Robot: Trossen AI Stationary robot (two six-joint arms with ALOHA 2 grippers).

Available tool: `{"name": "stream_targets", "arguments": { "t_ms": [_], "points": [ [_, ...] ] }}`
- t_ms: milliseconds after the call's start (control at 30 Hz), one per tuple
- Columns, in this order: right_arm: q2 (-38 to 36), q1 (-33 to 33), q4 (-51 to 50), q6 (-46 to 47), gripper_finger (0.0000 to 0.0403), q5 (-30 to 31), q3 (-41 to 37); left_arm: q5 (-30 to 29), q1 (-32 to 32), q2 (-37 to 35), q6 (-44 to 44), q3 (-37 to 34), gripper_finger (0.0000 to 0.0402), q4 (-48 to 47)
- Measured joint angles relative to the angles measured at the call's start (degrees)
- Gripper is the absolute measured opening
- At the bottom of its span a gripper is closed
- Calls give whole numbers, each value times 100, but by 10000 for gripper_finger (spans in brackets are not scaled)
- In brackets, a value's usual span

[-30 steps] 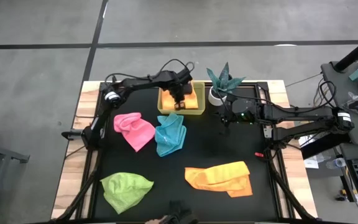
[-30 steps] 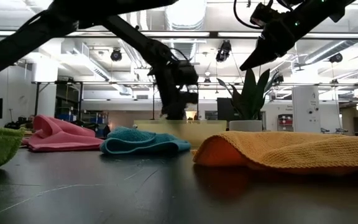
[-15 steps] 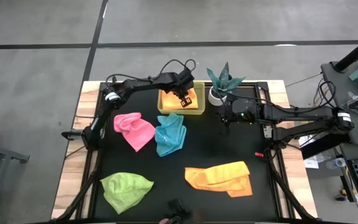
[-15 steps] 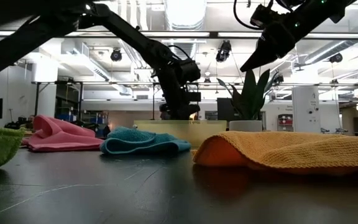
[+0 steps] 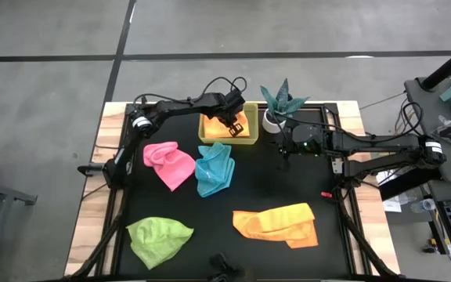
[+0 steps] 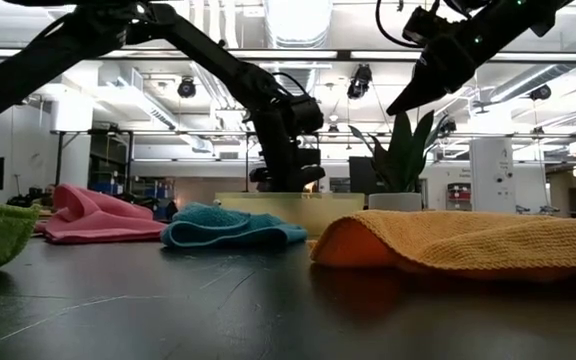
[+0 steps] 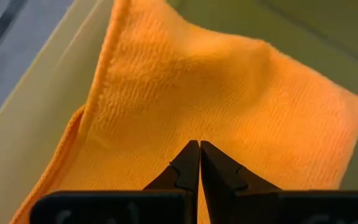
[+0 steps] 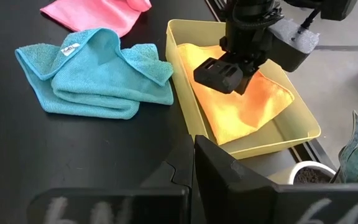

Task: Fold microfiber towels
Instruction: Put the top orange microfiber cloth into the yellow bin

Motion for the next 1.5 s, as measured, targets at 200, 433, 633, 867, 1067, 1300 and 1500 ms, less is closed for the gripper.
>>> {"name": "stream_targets", "arguments": {
  "t_ms": [200, 433, 633, 867, 1067, 1300, 1500],
  "points": [
    [0, 0, 0, -62, 9, -2, 0, 430, 3, 0, 162, 0, 0, -52],
    [0, 0, -2, -57, 9, -2, 0, 510, 0, 0, 152, -4, 0, -98],
    [0, 0, -2, -31, 9, -2, 0, 723, 28, 0, 153, -4, 0, -286],
    [0, 0, -2, -38, 9, -2, 0, 834, 50, 0, 179, -9, 0, -698],
    [0, 0, -2, -42, 9, -2, 0, 837, 48, 0, 306, -11, 0, -693],
    [0, 0, -2, -44, 9, -2, 0, 1164, 52, -7, 678, 68, 0, -1202],
    [0, -2, -1, -87, 9, -3, -26, 1141, 77, -85, 960, 225, 0, -1073]
  ]
}}
